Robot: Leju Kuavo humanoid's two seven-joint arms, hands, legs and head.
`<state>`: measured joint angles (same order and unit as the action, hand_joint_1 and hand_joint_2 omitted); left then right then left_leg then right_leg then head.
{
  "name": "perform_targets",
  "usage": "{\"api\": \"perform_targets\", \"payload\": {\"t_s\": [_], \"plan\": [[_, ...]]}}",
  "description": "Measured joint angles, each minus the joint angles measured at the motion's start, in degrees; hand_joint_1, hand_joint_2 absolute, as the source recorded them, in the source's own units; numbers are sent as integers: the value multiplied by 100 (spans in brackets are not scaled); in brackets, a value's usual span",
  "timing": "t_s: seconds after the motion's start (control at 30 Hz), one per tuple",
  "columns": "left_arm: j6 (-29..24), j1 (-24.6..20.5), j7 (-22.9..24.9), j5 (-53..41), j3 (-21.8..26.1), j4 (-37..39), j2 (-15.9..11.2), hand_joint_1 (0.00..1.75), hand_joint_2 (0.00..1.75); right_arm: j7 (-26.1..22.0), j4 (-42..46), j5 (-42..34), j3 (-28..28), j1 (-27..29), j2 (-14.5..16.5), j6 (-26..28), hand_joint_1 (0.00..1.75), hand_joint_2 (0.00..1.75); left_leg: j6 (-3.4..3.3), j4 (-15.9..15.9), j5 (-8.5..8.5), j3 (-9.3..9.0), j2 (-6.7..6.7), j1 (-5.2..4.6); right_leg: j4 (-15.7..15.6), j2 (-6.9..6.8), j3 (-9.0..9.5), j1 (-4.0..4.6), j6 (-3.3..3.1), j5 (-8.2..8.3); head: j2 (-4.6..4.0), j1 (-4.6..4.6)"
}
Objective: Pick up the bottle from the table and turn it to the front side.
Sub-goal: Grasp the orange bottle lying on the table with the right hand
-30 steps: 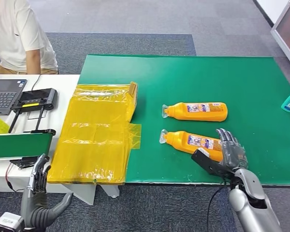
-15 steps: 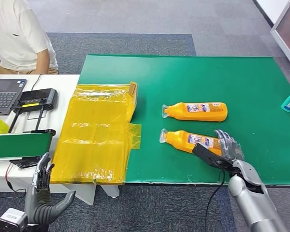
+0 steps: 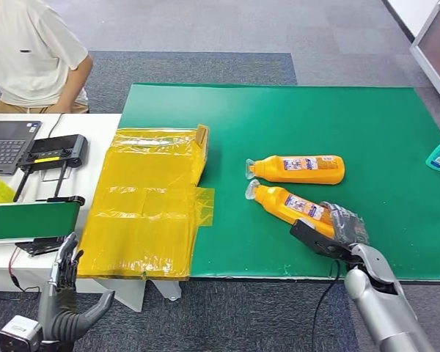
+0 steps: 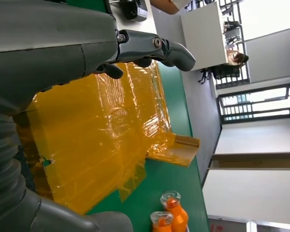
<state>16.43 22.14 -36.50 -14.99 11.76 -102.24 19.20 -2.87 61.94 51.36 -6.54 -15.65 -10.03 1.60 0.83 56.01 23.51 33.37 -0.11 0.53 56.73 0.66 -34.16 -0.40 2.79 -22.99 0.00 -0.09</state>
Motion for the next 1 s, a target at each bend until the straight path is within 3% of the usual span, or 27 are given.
{"api": "perform_targets", "payload": {"t_s": [0.27, 0.43, 0.57, 0.83, 1.0], "plan": [[83, 36, -27, -42, 11, -2, 45, 0, 175, -601, 654, -310, -130, 464, 210, 445, 175, 175, 0, 0, 1, 14, -1, 0, 1, -3, -10, 1, 0, -4, 0, -1], [102, 88, -67, -5, 4, -46, 99, 0, 175, -1558, 1493, -1253, -179, 931, 624, 675, 175, 175, 3, 0, 4, 16, -1, 1, 1, -3, -14, 1, -3, -10, 0, 1], [2, 96, -69, -18, -79, -112, 107, 0, 175, -1948, 2008, -1760, -310, 1207, 969, 761, 175, 175, 3, 0, 5, 19, -3, 1, 1, -4, -17, 2, -2, -12, 0, -1], [-458, 99, 33, 266, -701, -340, -52, 0, 175, -2457, 2518, -2322, -721, 1525, 1567, 1120, 175, 175, 4, -1, 4, 20, -3, 1, 1, -5, -19, 2, -3, -11, 0, 0], [-220, 5, 208, 1179, -1357, -439, -287, 0, 175, -2636, 2432, -1967, -1229, 1602, 1840, 1572, 175, 175, 5, -1, 4, 20, -3, 1, 1, -4, -20, 3, -4, -11, 0, 0]]}}
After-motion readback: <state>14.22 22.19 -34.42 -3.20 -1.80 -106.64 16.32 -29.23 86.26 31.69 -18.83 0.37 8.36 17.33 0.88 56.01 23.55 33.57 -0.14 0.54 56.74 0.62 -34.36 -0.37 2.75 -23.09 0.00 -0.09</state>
